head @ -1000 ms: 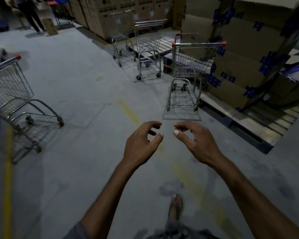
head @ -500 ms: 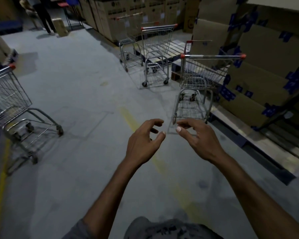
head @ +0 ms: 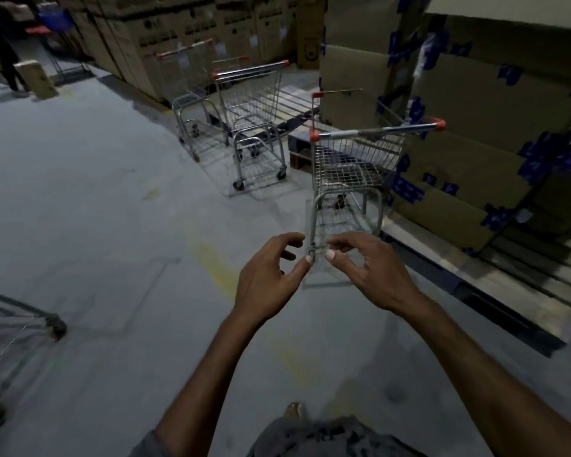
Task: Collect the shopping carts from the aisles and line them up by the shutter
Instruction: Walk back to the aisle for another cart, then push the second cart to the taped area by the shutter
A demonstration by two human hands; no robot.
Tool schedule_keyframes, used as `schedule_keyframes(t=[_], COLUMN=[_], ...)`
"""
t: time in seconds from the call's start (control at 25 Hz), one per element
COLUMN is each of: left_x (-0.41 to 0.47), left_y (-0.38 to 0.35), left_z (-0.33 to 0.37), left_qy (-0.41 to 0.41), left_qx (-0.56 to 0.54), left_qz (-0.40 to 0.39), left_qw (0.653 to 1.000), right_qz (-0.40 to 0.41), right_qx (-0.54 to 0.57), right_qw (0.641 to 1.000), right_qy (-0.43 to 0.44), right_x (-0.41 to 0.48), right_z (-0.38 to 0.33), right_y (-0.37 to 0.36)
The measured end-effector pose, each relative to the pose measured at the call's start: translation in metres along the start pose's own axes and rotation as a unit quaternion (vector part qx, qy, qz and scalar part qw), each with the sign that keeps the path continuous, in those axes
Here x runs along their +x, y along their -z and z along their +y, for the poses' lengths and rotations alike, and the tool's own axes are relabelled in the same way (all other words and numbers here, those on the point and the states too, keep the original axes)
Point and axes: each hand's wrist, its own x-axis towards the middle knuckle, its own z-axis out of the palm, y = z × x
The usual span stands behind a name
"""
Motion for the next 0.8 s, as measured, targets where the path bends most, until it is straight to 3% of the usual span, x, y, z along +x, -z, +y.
schedule_keyframes(t=[0.32, 0.52, 0.8], left_x=[0.146, 0.215, 0.33], left_y=[-0.007, -0.05, -0.12], left_z=[-0.03, -0.033, -0.022], left_qy=[-0.043, -0.058, -0.057], left_qx=[-0.01, -0.025, -0.025], left_qz=[-0.051, -0.089, -0.079], left_qw=[0.998, 0.994, 0.995], right_qz=[0.05, 0.058, 0.056], right_qx=[-0.02, -0.025, -0.02], right_qw=[0.997, 0.995, 0.995], right_qy=[-0.053, -0.079, -0.077], right_x=[0.111, 0.164, 0.26], right_z=[0.031, 0.079, 0.173], right_y=[0.005, 0.025, 0.071])
